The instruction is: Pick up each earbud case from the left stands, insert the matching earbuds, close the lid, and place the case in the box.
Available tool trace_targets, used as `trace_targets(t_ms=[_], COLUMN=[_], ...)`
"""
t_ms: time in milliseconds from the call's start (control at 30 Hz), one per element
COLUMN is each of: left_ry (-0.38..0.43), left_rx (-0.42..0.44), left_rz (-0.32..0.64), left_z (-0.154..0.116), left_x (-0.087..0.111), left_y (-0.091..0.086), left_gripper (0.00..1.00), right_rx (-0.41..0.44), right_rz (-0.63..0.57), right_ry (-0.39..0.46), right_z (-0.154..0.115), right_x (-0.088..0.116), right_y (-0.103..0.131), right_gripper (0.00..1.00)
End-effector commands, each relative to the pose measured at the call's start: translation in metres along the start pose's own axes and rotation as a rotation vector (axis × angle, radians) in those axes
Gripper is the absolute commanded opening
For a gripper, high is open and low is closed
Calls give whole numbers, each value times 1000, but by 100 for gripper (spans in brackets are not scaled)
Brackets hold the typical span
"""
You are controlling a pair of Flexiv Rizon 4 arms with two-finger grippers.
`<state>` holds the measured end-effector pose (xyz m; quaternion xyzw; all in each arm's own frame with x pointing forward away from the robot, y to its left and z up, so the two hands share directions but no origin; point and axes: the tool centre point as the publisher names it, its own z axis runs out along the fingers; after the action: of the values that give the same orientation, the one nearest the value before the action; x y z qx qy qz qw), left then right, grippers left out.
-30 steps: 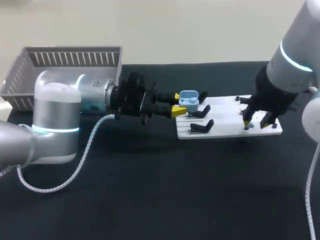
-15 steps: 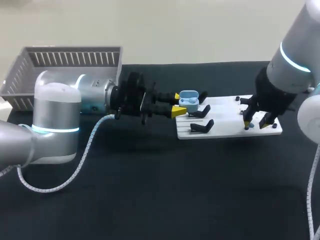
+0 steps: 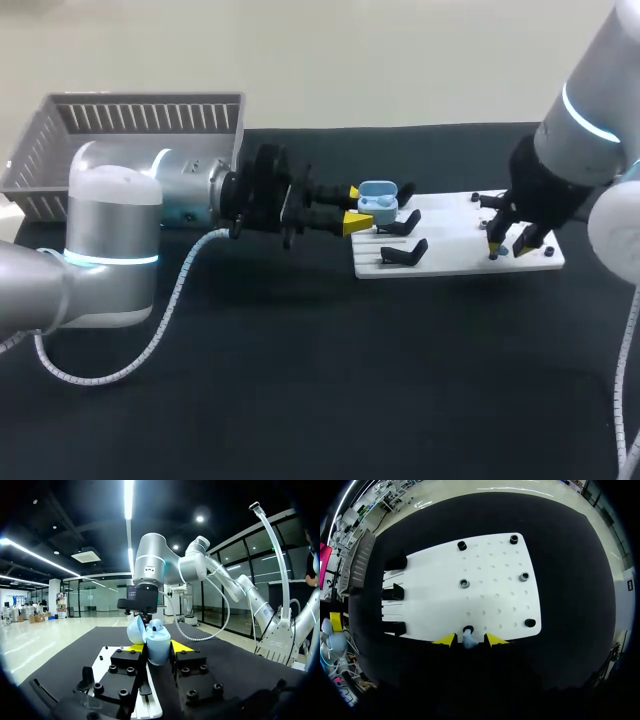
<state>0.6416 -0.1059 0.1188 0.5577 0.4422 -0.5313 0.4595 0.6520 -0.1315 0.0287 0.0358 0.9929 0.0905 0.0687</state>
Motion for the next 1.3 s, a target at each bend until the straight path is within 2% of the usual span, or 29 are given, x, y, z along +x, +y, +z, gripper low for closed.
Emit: trace_targets(t_ms=[33,300,467,533,733,967,1100,1300], left_ry=[-1,-1,-1,-1,-1,-1,-1,-1], left_rx=[-4,-4,-4,-4,-4,-4,-4,-4], left_rz=[2,2,2,2,2,2,2,2], left_z=[0,0,0,0,0,0,0,0], left_x=[1,1,1,1,1,1,1,1], left_y=[-1,-1,-1,-1,-1,-1,-1,-1], left_gripper=[0,0,0,0,0,0,0,0], right_rx=[-3,-3,-2,-2,-5,0,-8,-4], right_rz=[2,9,12,12,18,18,-18,-140], right_ry=[7,19,21,22,12,-2,-13,-54], right_z=[3,7,7,7,-4,-37,-68,-118], right_x=[-3,-3,-2,-1,2,14,22,30], right_y=[0,-1,-1,-1,-1,6,19,53], right_gripper=[32,29,16,0,0,0,0,0])
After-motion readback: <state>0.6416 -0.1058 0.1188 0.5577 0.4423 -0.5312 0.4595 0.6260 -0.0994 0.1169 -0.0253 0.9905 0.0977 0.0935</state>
